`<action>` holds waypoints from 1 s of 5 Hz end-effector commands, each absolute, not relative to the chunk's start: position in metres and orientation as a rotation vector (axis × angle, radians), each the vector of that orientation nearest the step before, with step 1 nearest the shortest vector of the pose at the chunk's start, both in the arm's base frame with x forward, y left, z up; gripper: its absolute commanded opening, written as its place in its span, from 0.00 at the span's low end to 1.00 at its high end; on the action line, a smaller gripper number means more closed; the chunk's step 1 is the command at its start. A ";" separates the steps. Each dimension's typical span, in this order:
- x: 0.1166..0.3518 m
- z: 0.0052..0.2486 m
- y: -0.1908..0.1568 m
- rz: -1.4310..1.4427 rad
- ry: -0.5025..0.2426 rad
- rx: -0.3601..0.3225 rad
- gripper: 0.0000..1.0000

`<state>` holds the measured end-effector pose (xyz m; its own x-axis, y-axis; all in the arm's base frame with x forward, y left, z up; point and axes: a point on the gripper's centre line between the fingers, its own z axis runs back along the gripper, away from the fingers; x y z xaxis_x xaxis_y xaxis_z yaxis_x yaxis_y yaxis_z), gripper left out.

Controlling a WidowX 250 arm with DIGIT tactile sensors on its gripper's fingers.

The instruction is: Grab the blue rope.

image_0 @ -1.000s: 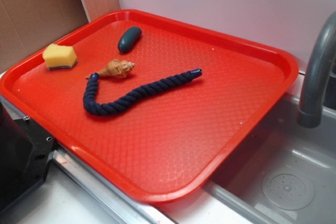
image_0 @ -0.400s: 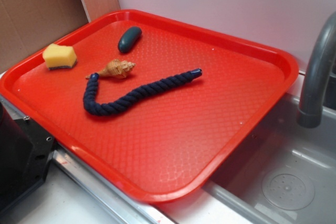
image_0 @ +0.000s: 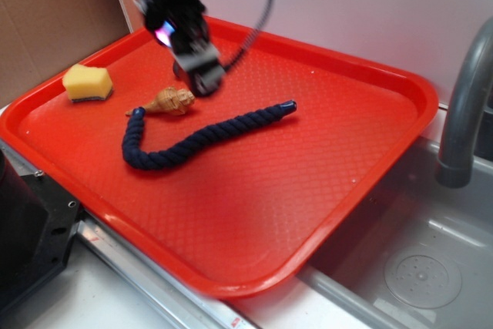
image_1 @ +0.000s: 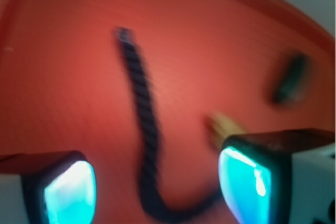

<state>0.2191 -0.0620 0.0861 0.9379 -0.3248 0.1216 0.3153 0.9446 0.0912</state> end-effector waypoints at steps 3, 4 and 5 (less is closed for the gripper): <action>0.224 0.026 -0.075 -0.355 -0.078 0.081 0.00; 0.220 0.042 -0.070 -0.346 -0.107 0.088 0.00; 0.199 0.039 -0.057 -0.337 -0.151 0.066 0.00</action>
<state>0.1920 -0.0525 0.0331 0.9381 -0.3339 0.0922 0.3258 0.9409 0.0921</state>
